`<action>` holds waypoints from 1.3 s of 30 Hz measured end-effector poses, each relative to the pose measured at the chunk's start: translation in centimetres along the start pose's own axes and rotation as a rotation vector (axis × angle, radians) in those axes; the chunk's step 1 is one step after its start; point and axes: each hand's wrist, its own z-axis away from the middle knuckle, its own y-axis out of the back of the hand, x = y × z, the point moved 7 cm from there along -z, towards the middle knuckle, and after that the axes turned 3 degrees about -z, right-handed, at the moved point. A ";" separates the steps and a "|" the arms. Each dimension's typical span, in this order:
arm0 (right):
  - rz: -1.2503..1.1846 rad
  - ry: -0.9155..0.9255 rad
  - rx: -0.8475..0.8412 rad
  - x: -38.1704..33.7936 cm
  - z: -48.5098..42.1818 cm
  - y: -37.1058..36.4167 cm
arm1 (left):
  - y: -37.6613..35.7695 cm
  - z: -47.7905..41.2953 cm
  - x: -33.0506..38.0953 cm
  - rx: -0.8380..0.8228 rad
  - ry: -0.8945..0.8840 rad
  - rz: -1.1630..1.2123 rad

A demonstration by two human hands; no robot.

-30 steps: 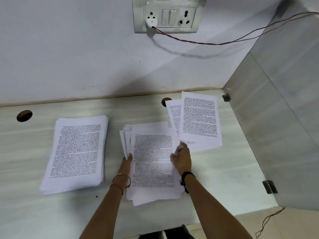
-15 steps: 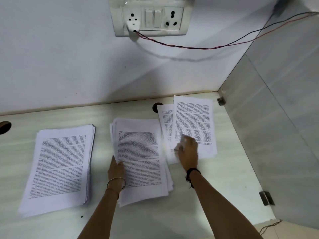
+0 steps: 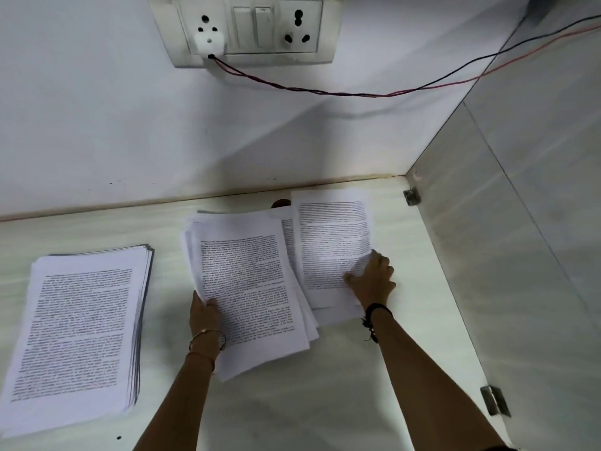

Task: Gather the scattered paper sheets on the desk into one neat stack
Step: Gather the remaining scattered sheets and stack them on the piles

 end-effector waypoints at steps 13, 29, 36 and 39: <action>0.106 0.378 -0.125 -1.4 2.7 -1.4 | 2.7 2.4 -0.9 0.143 0.080 0.136; -0.327 0.426 -0.352 -4.0 5.5 -3.9 | -2.1 6.6 0.4 -0.122 0.086 0.160; -0.292 0.447 -0.144 -4.3 6.0 -4.0 | -0.4 8.5 -0.1 0.231 0.013 -0.255; -0.310 0.468 -0.170 -5.0 5.8 -3.8 | -0.6 7.5 -0.3 0.182 -0.065 -0.195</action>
